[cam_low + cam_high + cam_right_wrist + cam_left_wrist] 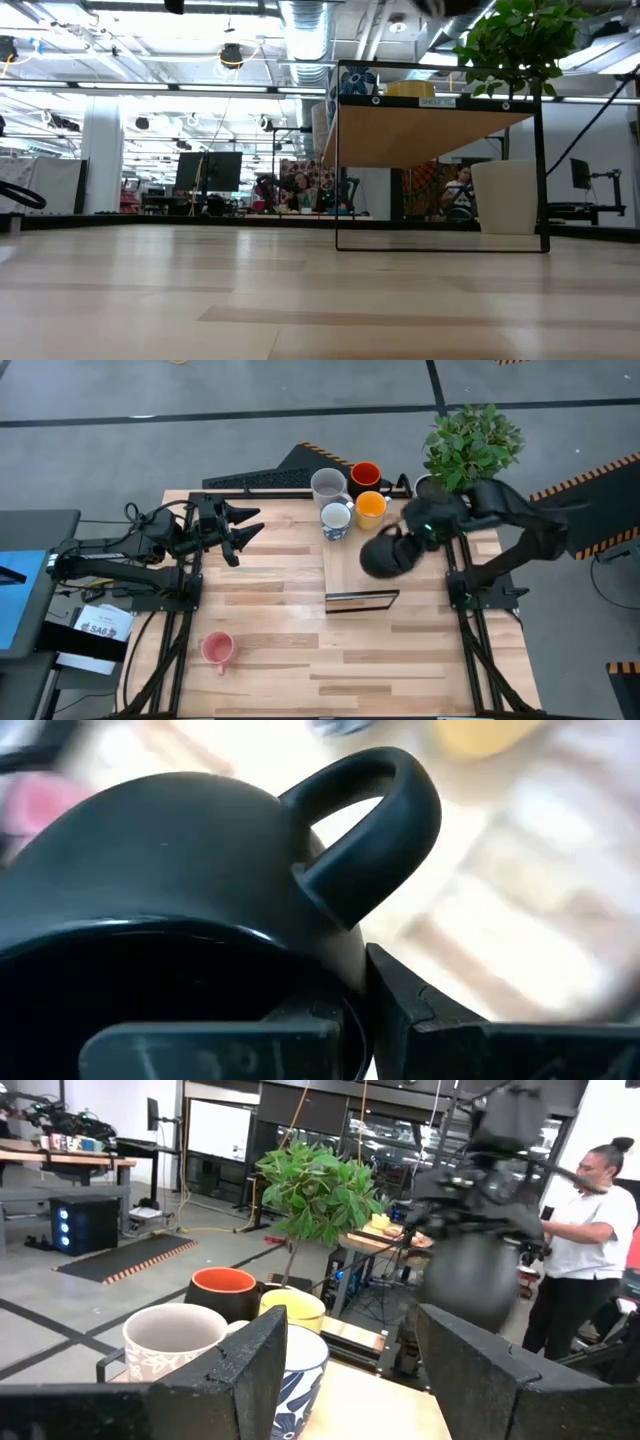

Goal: Place coffee mugs
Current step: Put the black mug on the shelf, then put the pink mug on the shelf

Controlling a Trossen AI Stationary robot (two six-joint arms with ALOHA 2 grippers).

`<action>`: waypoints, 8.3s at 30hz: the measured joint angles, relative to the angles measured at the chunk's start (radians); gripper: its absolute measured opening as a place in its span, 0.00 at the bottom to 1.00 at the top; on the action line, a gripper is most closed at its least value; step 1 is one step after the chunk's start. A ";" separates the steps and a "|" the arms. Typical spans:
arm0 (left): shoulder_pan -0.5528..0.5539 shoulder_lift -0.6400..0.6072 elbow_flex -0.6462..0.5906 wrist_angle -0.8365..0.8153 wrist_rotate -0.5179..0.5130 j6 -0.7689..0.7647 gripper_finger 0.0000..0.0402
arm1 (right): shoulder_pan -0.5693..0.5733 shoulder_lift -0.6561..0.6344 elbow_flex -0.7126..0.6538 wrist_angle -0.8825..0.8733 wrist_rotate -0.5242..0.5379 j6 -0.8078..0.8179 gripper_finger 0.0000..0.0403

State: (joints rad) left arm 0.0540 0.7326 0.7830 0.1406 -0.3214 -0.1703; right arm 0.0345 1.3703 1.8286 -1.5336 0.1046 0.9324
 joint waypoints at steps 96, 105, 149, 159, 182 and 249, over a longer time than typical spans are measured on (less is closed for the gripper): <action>0.000 0.000 0.000 0.007 -0.029 0.009 0.51 | -0.054 -0.195 -0.358 0.129 0.236 -0.132 0.04; 0.000 0.000 0.000 0.008 -0.032 0.009 0.51 | 0.179 -0.370 -0.729 0.457 0.304 0.218 0.04; 0.000 0.000 0.000 0.006 -0.048 0.009 0.51 | 0.172 -0.280 -0.700 0.779 0.267 -0.109 0.07; 0.000 0.000 0.000 0.006 -0.055 0.009 0.51 | 0.124 -0.331 -0.690 1.082 0.371 -0.378 0.10; 0.000 0.000 0.000 0.007 -0.058 -0.003 0.51 | 0.042 -0.331 -0.691 1.127 0.284 -0.444 0.51; -0.069 0.075 0.186 -0.324 0.170 -0.103 0.51 | -0.122 -0.539 -0.884 1.401 -0.054 -0.615 0.56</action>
State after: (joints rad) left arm -0.0155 0.8078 0.9688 -0.1830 -0.1512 -0.2737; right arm -0.0879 0.8310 0.9449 -0.1326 0.0505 0.3171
